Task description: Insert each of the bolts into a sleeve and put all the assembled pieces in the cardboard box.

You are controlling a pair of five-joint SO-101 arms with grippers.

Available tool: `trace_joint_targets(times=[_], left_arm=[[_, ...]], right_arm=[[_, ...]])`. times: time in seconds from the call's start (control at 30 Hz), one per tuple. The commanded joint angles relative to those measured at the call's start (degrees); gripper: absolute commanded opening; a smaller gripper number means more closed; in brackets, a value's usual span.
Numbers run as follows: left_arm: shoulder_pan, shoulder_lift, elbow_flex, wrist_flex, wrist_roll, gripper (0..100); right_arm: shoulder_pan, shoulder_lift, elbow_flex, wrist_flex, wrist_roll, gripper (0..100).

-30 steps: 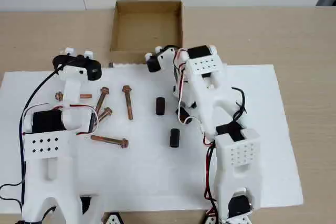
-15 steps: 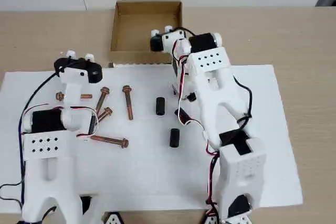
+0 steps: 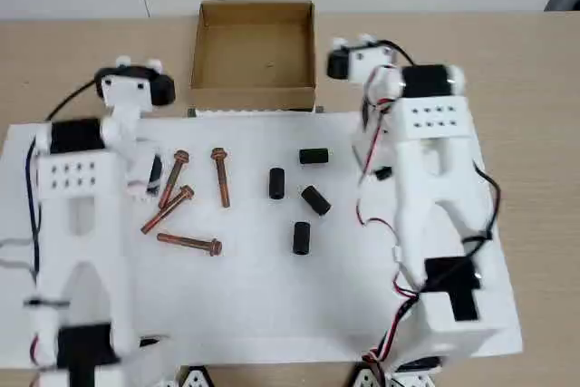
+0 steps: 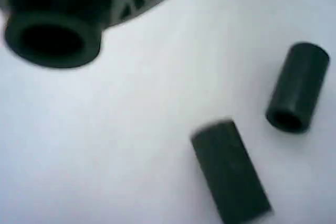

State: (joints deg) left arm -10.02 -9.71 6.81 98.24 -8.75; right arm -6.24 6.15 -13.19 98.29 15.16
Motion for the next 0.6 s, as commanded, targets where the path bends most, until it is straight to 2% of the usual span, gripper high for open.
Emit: trace_joint_targets(times=[0.0, 0.1, 0.33, 0.43, 0.57], left_arm=[[1.32, 6.07, -8.92, 2.11, 0.53, 1], [4.84, 9.14, -11.03, 2.11, 1.49, 1], [15.21, 14.77, -14.2, 1.76, 13.36, 1], [16.7, 17.58, -17.98, 1.76, 16.79, 1], [16.97, 23.38, -23.6, 1.76, 25.05, 1]], right_arm=[[4.35, -5.93, 4.4, 0.66, -0.62, 0.3], [7.43, -8.04, 8.79, 0.4, -0.35, 0.6], [12.79, -9.45, 15.12, -2.24, -0.62, 0.7], [14.11, -9.63, 17.23, -3.56, -0.62, 0.7], [15.25, -9.63, 18.64, -4.7, -0.62, 0.7]])
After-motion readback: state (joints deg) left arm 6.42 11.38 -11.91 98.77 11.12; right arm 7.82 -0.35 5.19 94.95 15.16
